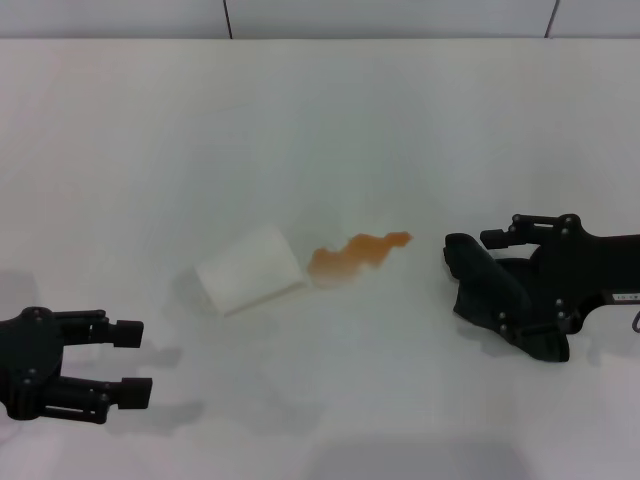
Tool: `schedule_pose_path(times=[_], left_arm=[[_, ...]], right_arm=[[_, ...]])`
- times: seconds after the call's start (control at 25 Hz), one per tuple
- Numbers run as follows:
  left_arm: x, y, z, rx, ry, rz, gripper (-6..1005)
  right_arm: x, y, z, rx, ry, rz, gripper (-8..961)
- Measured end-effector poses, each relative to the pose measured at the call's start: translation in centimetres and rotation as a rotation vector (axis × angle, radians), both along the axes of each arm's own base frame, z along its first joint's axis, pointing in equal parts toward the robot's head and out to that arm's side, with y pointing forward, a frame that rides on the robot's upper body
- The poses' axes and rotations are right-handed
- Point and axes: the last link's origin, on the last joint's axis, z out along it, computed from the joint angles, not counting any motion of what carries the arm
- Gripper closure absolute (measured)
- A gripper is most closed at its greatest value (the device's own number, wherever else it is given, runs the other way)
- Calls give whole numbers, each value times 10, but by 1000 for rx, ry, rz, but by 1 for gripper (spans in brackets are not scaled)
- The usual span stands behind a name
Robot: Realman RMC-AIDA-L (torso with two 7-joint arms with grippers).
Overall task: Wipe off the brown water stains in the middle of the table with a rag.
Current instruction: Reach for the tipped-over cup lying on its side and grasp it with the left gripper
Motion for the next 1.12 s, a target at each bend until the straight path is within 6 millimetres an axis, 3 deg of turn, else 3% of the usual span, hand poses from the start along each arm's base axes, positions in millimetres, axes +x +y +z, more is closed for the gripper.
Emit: schedule_pose_path(times=[0.76,1.12], left_arm=[[-2,0,-2,-15,-13,17,113],[0,15,16,-26,52,26,115]], right_arm=[[0,1,0,6,0,-4,96],[1,0,-1,4,1,-9,97]])
